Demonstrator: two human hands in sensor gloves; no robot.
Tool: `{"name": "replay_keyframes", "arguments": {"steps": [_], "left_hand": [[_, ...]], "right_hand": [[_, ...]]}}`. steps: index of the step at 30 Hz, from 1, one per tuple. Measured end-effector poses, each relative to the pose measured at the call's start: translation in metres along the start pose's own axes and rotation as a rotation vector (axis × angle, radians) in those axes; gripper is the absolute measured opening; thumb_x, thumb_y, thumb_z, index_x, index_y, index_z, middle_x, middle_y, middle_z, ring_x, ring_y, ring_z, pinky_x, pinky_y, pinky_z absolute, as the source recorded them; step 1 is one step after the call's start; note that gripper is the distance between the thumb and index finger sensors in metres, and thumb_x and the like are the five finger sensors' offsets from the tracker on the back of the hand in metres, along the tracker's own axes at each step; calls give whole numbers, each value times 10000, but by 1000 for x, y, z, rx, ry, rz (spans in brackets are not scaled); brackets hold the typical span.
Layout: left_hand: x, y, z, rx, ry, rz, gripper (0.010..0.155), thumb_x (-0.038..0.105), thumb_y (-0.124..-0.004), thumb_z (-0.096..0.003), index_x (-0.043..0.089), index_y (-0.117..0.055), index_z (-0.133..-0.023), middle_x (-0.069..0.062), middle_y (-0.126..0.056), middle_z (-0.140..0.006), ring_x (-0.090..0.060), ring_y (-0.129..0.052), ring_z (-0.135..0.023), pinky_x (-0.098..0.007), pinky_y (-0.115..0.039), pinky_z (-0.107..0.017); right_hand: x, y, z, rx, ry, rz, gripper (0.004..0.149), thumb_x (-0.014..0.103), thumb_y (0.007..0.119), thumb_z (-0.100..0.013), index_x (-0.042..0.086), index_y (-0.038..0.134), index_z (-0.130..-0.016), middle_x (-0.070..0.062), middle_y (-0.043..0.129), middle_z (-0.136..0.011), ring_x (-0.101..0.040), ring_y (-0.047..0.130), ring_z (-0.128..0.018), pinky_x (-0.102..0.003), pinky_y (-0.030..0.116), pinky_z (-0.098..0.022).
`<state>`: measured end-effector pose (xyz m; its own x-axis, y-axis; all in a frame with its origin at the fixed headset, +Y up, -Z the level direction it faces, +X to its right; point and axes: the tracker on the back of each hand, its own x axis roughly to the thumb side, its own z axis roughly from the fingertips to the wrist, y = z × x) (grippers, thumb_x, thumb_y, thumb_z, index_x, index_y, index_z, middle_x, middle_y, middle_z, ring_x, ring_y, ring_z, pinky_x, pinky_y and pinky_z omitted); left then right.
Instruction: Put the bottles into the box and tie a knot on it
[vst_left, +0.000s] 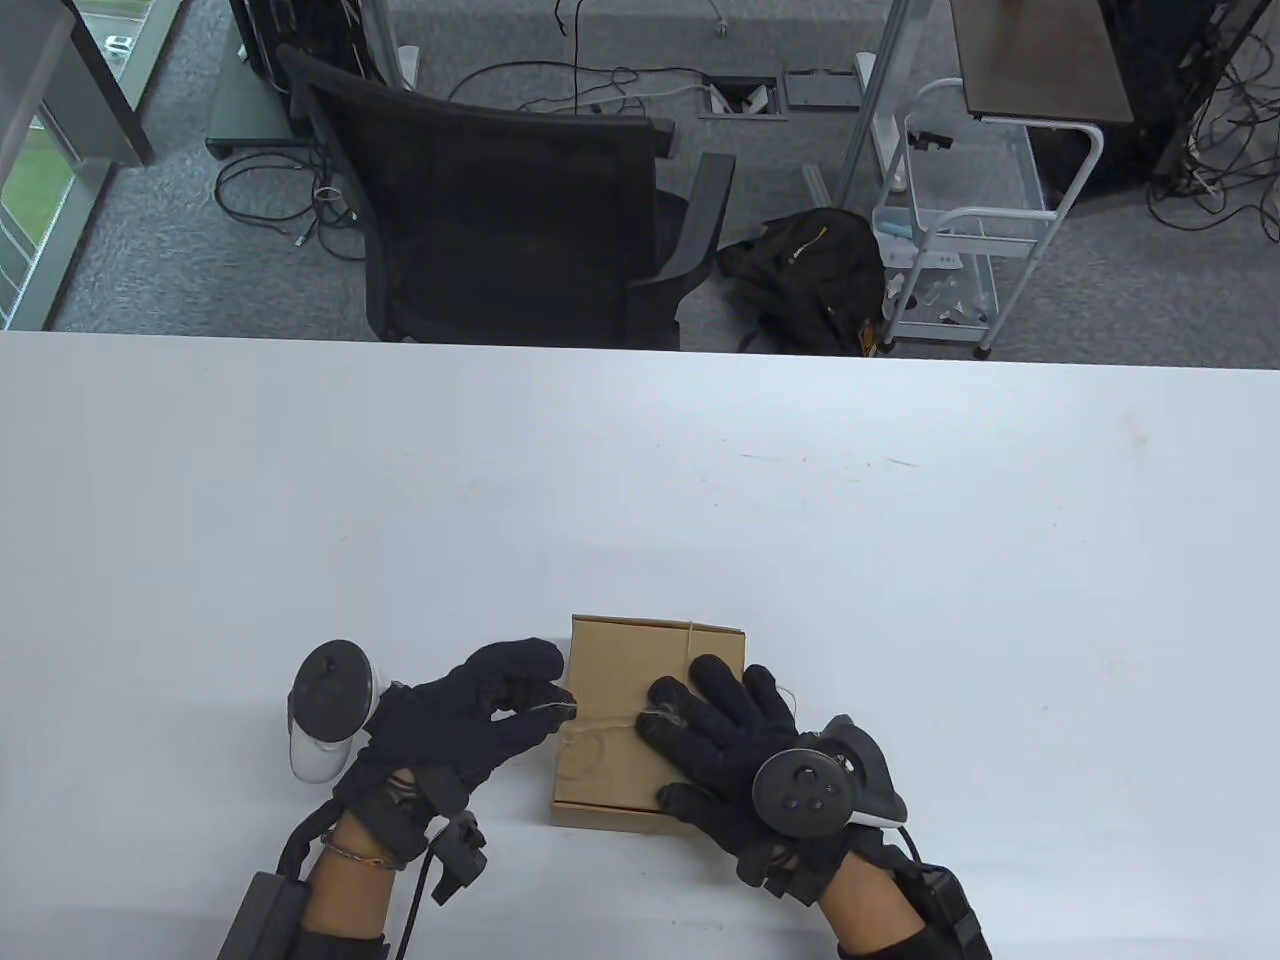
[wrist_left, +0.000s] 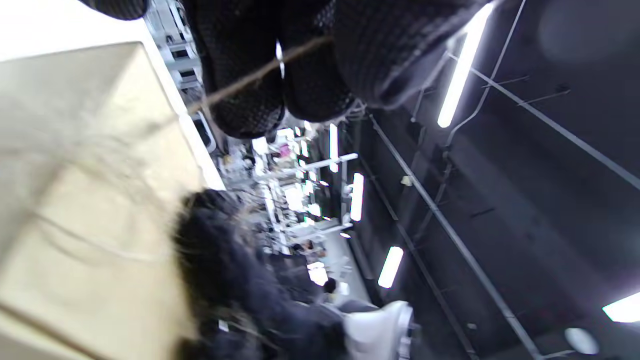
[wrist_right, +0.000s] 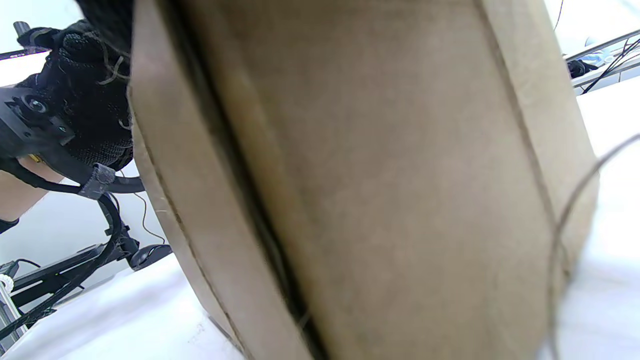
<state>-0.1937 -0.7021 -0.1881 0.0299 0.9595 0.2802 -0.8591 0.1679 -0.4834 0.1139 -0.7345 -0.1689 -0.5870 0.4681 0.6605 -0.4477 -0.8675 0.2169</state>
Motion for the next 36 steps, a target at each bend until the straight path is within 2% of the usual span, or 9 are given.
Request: {"name": "replay_keyframes", "arguments": {"steps": [5,7,9,12,17,19,28,32,36], "left_hand": [[5,0,0,19,8,-88,739,290,-899,-483,160,-575,-1135,-50,-937,-895,-197,-1121,-476,-633,-784,-646],[10,2,2,68,47,-257,764,338,-942,-458,146,-615,-1121,-63,-962,-869,-168,-1106,-357,-583,-836,-594],[18,2,4,76,75,-546,804,375,-976,-430,155,-628,-1121,-65,-962,-873,-143,-1064,-313,-554,-843,-579],[24,-6,6,95,100,-934,849,403,-1006,-398,162,-635,-1122,-71,-953,-904,-138,-1054,-321,-549,-837,-584],[21,-25,1,62,169,-1356,822,352,-1005,-387,190,-659,-1115,-62,-918,-967,-153,-1068,-408,-576,-798,-629],[19,-30,2,166,164,-1501,754,304,-984,-403,206,-695,-1093,-52,-926,-963,-185,-1073,-502,-613,-760,-658],[22,-25,7,379,134,-1599,622,238,-894,-473,212,-712,-1068,-82,-879,-1028,-262,-1046,-680,-658,-696,-687],[32,-28,8,451,102,-1557,512,248,-765,-528,225,-724,-1038,-60,-877,-1011,-310,-982,-818,-682,-643,-705],[39,-34,8,451,100,-1581,529,254,-744,-538,222,-689,-1064,-65,-853,-1038,-342,-936,-911,-701,-615,-713]], "right_hand": [[0,0,0,6,11,0,669,504,693,-485,193,619,-1072,-50,482,-1175,-427,313,-1046,-715,232,-669],[0,0,0,2,9,2,670,505,693,-486,188,619,-1071,-54,483,-1174,-427,317,-1046,-714,235,-669],[0,-1,0,3,12,8,673,507,692,-486,184,616,-1072,-55,481,-1174,-423,321,-1047,-712,238,-670],[-1,-3,0,-10,26,35,678,509,688,-486,176,618,-1072,-66,485,-1171,-431,334,-1043,-709,250,-672],[-2,-3,0,-6,28,35,673,505,693,-484,178,626,-1069,-64,490,-1170,-431,337,-1042,-706,253,-674],[-2,-3,0,-11,24,35,674,504,692,-484,177,624,-1069,-66,491,-1169,-433,338,-1041,-707,254,-673],[-2,-3,0,-5,22,39,673,501,693,-486,177,624,-1072,-66,487,-1171,-434,335,-1042,-707,250,-672],[-2,-3,0,-8,21,37,671,500,692,-487,175,624,-1071,-69,486,-1171,-435,335,-1041,-709,251,-671],[-2,-3,0,-10,23,35,674,501,691,-487,174,620,-1072,-68,487,-1170,-435,334,-1041,-709,251,-670]]}}
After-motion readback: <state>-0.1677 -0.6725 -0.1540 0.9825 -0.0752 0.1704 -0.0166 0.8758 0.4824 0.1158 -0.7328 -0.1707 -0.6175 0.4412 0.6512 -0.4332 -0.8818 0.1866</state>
